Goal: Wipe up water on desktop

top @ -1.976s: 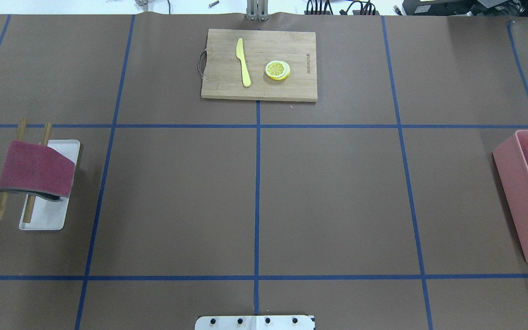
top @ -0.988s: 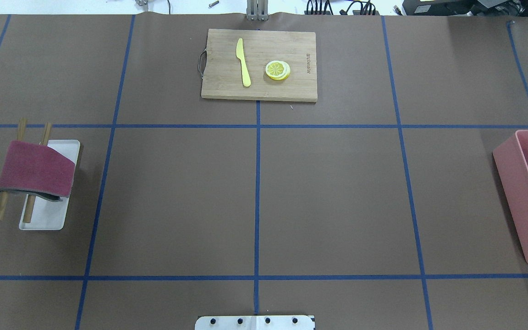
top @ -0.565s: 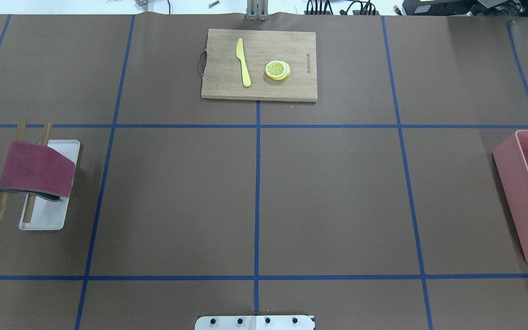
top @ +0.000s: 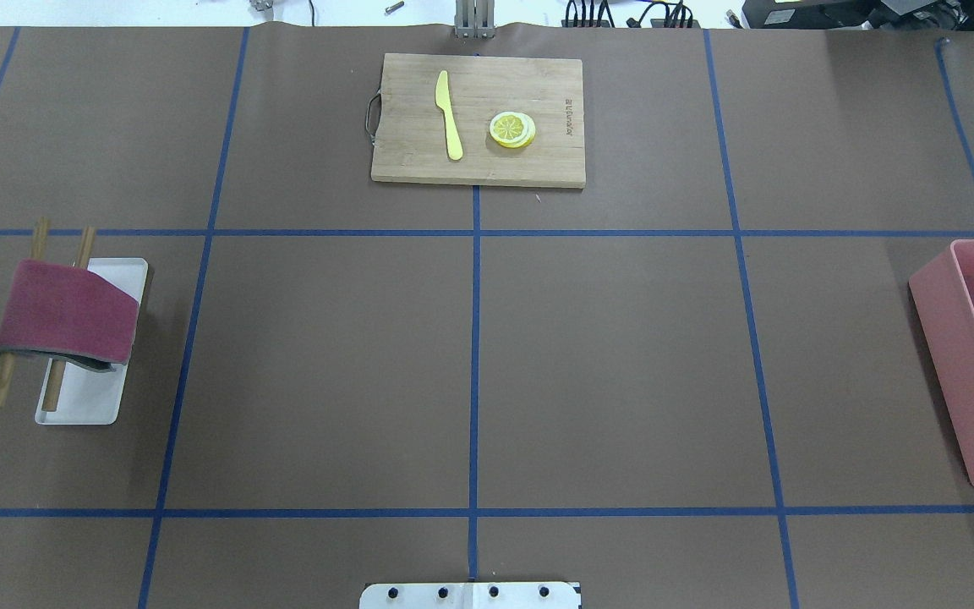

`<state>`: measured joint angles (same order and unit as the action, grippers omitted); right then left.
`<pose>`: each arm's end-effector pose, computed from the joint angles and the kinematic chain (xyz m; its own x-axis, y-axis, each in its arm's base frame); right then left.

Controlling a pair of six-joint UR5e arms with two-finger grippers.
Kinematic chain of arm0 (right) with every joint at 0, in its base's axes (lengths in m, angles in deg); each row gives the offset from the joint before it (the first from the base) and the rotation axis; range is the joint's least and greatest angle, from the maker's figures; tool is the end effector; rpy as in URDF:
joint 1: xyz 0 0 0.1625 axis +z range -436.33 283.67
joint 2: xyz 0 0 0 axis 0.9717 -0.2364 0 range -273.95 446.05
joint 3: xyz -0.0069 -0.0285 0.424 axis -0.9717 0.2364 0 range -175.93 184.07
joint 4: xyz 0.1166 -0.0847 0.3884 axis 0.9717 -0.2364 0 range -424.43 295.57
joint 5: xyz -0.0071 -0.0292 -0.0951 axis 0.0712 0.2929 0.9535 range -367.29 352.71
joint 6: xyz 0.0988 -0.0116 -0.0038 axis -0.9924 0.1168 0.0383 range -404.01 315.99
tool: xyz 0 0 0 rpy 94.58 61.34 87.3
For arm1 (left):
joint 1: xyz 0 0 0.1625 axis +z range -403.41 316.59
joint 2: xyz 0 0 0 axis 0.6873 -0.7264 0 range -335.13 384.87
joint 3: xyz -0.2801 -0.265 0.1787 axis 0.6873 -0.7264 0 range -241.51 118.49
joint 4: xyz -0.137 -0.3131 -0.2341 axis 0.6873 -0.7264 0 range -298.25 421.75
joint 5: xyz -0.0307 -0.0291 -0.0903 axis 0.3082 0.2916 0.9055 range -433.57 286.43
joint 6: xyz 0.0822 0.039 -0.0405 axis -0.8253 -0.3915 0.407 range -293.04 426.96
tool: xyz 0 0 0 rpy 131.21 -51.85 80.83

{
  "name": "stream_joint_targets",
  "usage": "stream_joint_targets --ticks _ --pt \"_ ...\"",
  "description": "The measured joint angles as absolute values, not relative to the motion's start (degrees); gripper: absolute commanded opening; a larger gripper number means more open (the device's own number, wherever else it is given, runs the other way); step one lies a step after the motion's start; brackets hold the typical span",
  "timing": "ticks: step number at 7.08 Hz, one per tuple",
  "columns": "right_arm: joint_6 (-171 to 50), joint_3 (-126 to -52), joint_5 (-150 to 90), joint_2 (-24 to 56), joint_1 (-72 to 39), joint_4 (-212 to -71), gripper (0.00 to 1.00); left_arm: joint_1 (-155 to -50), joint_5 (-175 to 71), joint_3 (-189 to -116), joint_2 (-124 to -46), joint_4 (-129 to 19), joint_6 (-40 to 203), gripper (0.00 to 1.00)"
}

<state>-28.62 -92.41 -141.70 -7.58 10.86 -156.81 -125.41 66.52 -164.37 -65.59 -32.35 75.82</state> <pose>0.0408 -0.4678 0.6374 0.6747 -0.3044 0.6724 0.2364 0.9521 0.1938 0.0132 -0.5024 0.5283 0.6166 0.1675 -0.7693 -0.0384 0.9823 0.1831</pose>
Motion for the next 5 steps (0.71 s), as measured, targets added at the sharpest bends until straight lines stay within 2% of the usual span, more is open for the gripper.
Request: stream_joint_targets --ticks 5 --pt "-28.5 -93.4 -145.1 -8.0 10.6 -156.7 1.00 -116.1 67.1 -165.2 -65.7 -43.5 98.9 0.97"
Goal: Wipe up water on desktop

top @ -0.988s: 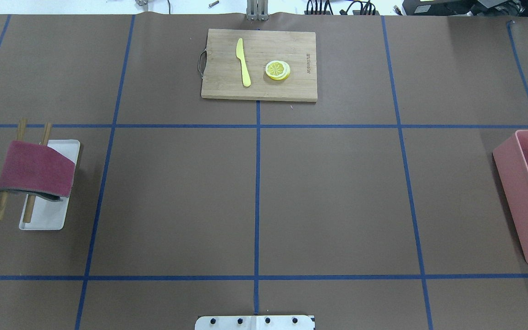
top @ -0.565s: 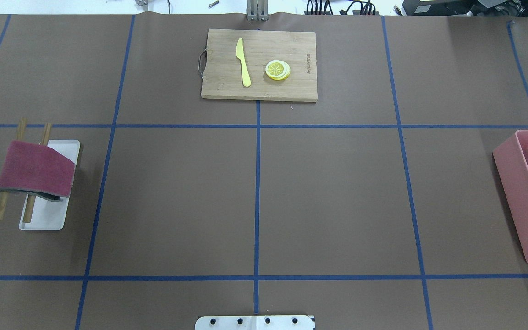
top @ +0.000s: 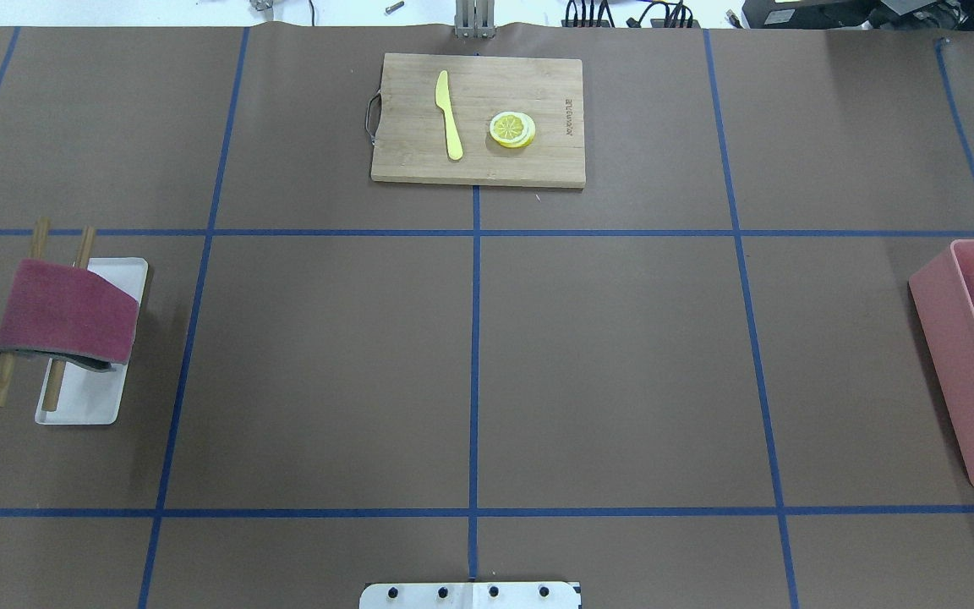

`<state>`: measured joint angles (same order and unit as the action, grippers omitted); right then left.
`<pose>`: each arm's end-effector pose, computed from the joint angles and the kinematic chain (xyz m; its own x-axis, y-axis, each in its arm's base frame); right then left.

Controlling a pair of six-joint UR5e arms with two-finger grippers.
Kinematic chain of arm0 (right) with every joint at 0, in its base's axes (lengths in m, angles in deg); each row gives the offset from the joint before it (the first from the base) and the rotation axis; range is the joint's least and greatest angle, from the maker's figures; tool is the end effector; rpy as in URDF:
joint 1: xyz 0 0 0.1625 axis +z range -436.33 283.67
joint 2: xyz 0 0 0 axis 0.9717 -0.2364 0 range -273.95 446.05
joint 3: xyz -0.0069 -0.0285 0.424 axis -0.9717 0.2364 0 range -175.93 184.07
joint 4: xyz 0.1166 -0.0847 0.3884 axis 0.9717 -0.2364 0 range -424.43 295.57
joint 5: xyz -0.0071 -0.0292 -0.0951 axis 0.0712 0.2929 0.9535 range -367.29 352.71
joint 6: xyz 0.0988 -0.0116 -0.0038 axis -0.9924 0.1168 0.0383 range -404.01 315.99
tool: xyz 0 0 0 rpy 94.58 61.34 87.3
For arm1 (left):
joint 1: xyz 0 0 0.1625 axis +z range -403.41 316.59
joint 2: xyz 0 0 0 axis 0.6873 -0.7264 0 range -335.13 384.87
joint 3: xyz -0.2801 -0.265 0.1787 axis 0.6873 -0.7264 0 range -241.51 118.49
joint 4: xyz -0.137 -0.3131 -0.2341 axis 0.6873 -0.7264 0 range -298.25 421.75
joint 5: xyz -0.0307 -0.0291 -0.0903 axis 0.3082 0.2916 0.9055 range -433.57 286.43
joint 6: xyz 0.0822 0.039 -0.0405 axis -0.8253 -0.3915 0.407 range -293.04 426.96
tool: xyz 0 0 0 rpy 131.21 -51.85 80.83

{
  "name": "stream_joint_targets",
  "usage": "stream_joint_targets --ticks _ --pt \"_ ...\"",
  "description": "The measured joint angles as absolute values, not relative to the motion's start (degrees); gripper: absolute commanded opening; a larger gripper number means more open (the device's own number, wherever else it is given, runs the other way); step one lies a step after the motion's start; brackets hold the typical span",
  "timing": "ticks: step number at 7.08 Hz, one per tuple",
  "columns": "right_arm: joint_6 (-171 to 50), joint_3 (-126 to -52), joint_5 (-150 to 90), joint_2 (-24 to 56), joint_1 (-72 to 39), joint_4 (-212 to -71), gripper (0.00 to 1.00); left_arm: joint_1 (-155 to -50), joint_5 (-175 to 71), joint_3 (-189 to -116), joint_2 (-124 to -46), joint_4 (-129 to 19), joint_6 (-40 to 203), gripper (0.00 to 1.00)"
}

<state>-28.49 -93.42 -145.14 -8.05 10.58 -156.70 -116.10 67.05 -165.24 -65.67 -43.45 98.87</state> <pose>0.0345 -0.4648 0.6281 0.6305 -0.3160 0.7089 0.2309 0.9484 0.2173 0.0956 -0.4960 0.4968 0.5550 0.0292 -0.8313 0.0404 0.9973 0.0620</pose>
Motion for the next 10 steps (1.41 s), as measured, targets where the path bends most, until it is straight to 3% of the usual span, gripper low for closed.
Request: stream_joint_targets --ticks 6,7,8,10 --pt "-28.9 -93.6 -145.2 -8.2 10.5 -156.7 1.00 -112.8 66.0 -168.3 -63.8 -47.7 107.3 0.99" --pt "-28.9 -93.6 -145.2 -8.1 10.5 -156.7 1.00 -112.3 66.0 -168.1 -63.6 -48.9 110.1 0.96" --pt "-29.0 -93.6 -145.2 -8.1 10.5 -156.7 1.00 -111.7 65.7 -168.0 -63.1 -50.6 111.3 0.87" --pt "-29.1 -93.5 -145.2 -8.0 10.5 -156.7 1.00 -109.9 63.3 -167.9 -63.0 -51.8 111.9 0.96"
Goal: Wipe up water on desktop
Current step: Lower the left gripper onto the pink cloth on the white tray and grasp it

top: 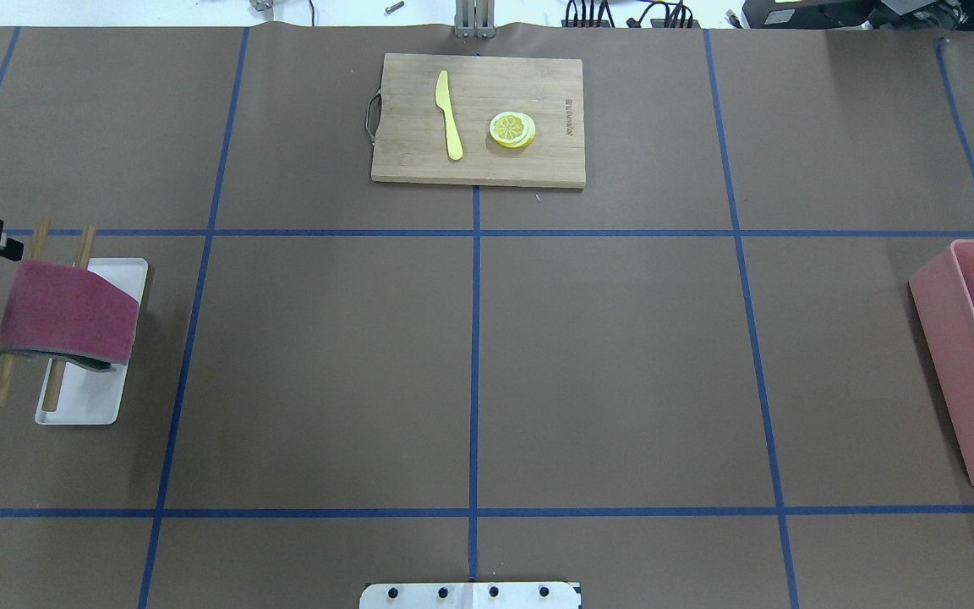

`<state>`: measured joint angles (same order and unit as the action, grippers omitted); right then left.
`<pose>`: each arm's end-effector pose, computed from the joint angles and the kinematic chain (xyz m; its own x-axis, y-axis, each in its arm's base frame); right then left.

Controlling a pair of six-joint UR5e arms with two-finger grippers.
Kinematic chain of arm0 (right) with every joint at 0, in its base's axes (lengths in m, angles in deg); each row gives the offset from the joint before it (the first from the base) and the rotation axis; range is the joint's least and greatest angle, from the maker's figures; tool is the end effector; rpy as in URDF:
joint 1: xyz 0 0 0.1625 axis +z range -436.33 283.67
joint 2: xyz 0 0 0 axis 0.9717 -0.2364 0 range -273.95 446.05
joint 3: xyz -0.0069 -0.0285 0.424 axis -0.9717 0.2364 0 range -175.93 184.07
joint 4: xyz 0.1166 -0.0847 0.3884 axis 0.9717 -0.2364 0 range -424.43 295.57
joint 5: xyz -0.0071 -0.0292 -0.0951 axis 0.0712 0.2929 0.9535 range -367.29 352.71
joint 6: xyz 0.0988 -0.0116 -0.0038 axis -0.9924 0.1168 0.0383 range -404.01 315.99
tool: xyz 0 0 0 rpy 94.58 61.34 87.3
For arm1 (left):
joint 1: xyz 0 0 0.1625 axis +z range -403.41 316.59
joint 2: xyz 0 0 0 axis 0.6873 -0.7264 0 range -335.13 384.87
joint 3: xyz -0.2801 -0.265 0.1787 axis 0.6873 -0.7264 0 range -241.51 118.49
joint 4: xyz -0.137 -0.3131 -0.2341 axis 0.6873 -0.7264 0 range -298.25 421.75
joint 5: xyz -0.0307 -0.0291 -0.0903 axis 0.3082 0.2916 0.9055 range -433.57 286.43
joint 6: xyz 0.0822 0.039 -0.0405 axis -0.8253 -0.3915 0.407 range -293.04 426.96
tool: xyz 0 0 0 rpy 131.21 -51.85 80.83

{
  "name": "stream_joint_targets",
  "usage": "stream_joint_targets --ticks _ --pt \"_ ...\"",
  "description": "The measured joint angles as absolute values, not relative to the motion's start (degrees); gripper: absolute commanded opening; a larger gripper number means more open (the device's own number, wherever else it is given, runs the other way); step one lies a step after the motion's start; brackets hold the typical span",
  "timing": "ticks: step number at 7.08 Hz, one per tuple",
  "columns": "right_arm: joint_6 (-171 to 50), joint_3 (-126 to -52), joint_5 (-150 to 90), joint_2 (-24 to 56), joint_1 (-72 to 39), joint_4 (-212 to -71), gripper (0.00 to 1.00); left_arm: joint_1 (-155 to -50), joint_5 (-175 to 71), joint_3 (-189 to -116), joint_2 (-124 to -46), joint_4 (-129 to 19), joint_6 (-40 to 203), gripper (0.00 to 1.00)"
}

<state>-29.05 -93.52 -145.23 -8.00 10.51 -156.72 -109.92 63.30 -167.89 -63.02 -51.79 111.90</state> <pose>0.0338 -0.4653 0.6267 0.6312 -0.3090 0.7114 0.2255 0.9507 0.2129 0.1378 -0.4689 0.4832 0.5400 -0.0284 -0.8412 0.0939 0.9952 0.0267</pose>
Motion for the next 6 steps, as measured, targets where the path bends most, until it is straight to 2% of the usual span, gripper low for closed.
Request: stream_joint_targets --ticks 3,5,6 --pt "-29.1 -93.5 -145.3 -7.9 10.4 -156.7 1.00 -106.9 59.2 -167.2 -62.9 -52.0 111.9 0.97" --pt "-29.1 -93.5 -145.5 -8.0 10.4 -156.8 1.00 -105.9 58.1 -166.2 -62.8 -52.0 111.8 0.72" --pt "-29.1 -93.4 -145.5 -8.1 10.4 -156.7 1.00 -105.7 58.0 -166.0 -62.9 -52.1 111.8 0.66"
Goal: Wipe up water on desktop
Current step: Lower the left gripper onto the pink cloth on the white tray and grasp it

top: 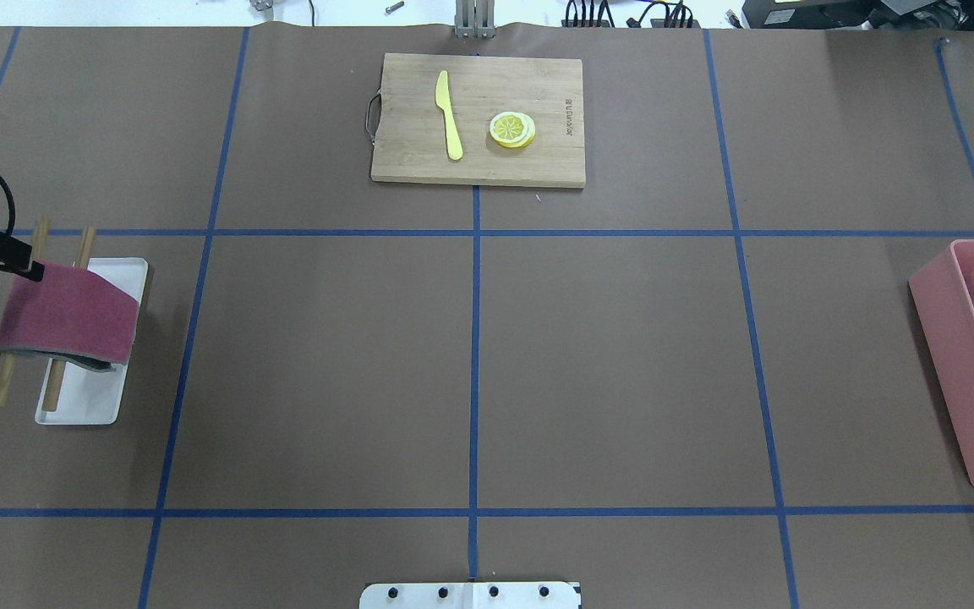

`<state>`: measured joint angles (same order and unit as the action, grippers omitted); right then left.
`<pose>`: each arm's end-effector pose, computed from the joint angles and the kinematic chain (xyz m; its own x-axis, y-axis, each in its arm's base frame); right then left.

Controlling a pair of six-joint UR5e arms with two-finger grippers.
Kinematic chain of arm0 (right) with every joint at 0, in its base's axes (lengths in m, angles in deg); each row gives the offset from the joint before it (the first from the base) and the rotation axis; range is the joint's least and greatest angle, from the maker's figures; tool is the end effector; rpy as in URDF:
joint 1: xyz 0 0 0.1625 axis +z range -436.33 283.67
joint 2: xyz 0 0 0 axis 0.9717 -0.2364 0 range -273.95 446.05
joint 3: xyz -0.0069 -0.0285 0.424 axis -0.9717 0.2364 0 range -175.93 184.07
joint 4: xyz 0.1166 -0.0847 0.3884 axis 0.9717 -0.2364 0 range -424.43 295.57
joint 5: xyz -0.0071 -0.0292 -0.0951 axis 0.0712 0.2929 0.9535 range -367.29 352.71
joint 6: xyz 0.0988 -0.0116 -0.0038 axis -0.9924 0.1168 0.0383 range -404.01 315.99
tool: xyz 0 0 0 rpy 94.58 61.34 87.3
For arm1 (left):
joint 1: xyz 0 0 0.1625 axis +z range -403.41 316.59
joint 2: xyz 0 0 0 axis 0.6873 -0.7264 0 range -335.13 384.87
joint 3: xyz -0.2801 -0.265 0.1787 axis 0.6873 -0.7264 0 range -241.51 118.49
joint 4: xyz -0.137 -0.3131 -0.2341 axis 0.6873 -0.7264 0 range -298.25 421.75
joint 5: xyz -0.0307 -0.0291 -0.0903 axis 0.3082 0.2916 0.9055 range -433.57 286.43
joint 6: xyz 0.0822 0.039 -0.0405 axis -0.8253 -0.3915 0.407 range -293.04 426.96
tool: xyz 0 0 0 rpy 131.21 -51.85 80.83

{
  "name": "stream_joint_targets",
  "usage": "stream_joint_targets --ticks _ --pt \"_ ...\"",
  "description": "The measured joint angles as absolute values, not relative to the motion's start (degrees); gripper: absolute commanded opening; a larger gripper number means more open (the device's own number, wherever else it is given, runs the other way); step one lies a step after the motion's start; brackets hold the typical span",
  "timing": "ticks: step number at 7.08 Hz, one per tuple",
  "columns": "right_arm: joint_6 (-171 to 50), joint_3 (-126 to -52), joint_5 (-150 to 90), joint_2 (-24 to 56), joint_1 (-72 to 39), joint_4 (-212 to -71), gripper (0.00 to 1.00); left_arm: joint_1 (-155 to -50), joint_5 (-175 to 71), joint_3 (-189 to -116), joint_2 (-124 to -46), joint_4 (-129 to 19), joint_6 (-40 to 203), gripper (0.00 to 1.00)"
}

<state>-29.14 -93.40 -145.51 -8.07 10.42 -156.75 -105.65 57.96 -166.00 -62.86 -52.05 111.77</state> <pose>0.0328 -0.4646 0.6280 0.6277 -0.3056 0.7159 0.2251 0.9517 0.2089 0.1692 -0.4658 0.5059 0.6066 -0.0121 -0.7949 0.0715 0.9967 0.0393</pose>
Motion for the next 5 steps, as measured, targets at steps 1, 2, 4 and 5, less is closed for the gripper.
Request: stream_joint_targets --ticks 1,2,4,5 --pt "-29.2 -93.4 -145.5 -8.1 10.4 -156.7 1.00 -105.4 58.0 -165.9 -63.0 -52.1 111.8 0.45" --pt "-29.2 -93.3 -145.5 -8.2 10.4 -156.7 1.00 -105.2 58.0 -165.9 -63.0 -52.1 112.0 0.26" --pt "-29.2 -93.2 -145.6 -8.3 10.4 -156.8 1.00 -104.9 58.1 -166.0 -63.2 -52.1 112.1 0.00" --pt "-29.2 -93.1 -145.6 -8.3 10.4 -156.8 1.00 -104.9 58.2 -166.1 -63.2 -52.0 112.1 0.00"
